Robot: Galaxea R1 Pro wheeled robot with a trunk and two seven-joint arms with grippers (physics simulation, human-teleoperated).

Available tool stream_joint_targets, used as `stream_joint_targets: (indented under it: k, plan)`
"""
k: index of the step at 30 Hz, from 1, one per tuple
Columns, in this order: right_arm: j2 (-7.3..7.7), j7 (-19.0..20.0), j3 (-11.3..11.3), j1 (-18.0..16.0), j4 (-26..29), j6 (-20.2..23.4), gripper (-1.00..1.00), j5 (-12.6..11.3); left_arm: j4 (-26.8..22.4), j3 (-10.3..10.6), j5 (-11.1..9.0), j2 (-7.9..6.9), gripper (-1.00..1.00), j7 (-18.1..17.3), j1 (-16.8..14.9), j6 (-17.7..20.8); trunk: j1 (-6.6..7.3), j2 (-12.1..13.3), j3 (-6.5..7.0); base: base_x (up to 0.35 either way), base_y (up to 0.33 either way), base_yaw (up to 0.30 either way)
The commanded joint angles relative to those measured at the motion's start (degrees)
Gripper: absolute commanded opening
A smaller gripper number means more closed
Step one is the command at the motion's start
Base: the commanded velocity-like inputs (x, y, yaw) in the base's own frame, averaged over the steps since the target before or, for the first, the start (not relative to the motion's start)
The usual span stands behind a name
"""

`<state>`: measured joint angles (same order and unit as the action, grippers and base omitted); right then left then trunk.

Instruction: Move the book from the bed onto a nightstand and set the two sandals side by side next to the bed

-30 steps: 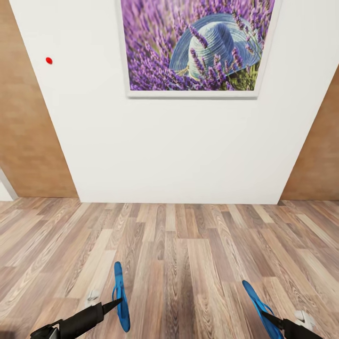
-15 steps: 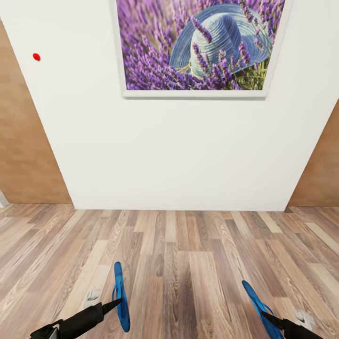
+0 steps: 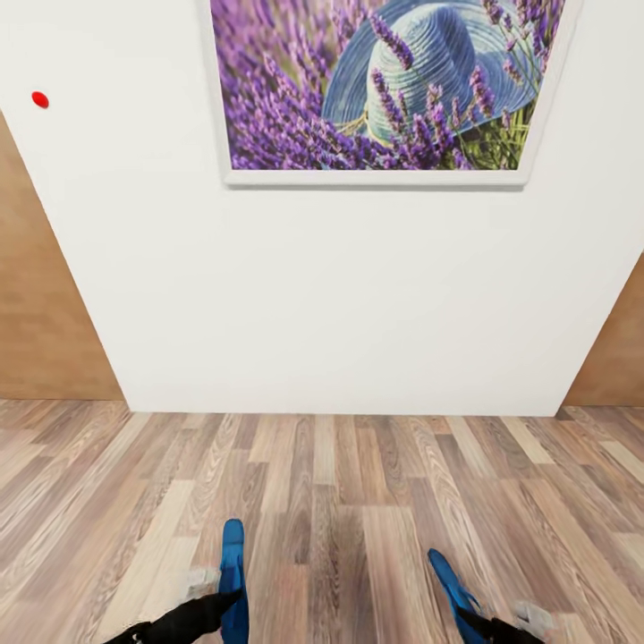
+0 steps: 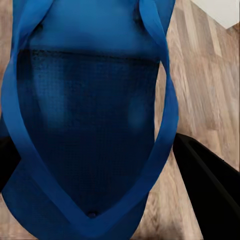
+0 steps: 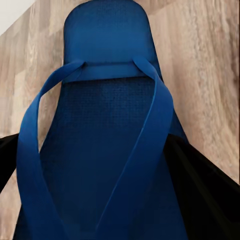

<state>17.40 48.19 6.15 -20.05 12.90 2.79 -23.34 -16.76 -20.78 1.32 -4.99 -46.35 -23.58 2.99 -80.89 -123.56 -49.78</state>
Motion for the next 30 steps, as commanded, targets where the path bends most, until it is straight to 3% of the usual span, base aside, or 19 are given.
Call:
stream_joint_targets:
  k: [1, 3, 6, 8, 9, 12, 15, 21, 30]
  plan:
    - [-0.54, -1.1, 0.7, -0.1, -0.4, -0.2, -1.00, 0.5, 0.6, -0.6, 0.3, 0.09, -1.00, 0.1, -0.1, -0.4, -0.02, 0.0, -0.04, 0.331, 0.000, 0.000]
    - [-2.02, -5.1, 0.7, -0.1, -1.4, -1.9, -1.00, 3.8, 2.3, -0.6, 1.4, 0.11, -1.00, 1.0, -0.1, -2.5, -0.02, 0.0, -0.04, 0.331, 0.000, 0.000]
    - [-3.66, -7.4, 0.7, -0.1, -1.9, -2.8, -1.00, 7.6, 3.4, -0.6, 2.0, 0.08, -1.00, 1.5, -0.1, -4.0, -0.02, 0.0, -0.04, 0.331, 0.000, 0.000]
    - [-4.68, -8.1, 0.7, -0.1, -2.0, -3.0, -1.00, 8.4, 4.4, -0.5, 2.2, 0.07, -1.00, 1.5, -0.1, -4.4, -0.02, 0.0, -0.04, 0.327, 0.000, 0.000]
    - [-6.00, -9.7, 0.7, -0.1, -2.1, -3.1, -1.00, 8.9, 5.4, -0.5, 2.3, 0.09, -1.00, 1.5, -0.1, -4.6, -0.02, 0.0, -0.04, 0.315, 0.000, 0.000]
    - [-7.32, -13.8, 0.7, -0.1, -2.1, -3.6, -1.00, 9.5, 6.3, -0.2, 2.4, 0.17, -1.00, 1.4, -0.1, -4.8, -0.02, 0.0, -0.04, 0.309, 0.000, 0.000]
    - [-7.82, -16.6, 0.7, -0.1, -2.2, -4.8, -1.00, 10.7, 6.7, 0.9, 2.5, 0.37, -1.00, 1.4, -0.1, -4.8, -0.02, 0.0, -0.04, 0.303, 0.000, 0.000]
    - [-7.85, -17.4, 0.8, -0.1, -2.8, -6.3, -1.00, 11.3, 7.0, 3.5, 3.2, 0.88, -1.00, 1.6, -0.1, -4.6, -0.02, 0.0, -0.04, 0.279, 0.000, 0.000]
    - [-7.82, -17.5, 0.8, 0.0, -3.0, -6.3, -1.00, 11.3, 10.1, 3.5, 2.8, 1.12, -1.00, 1.8, -0.1, -4.9, -0.02, 0.0, -0.04, 0.307, 0.000, 0.000]
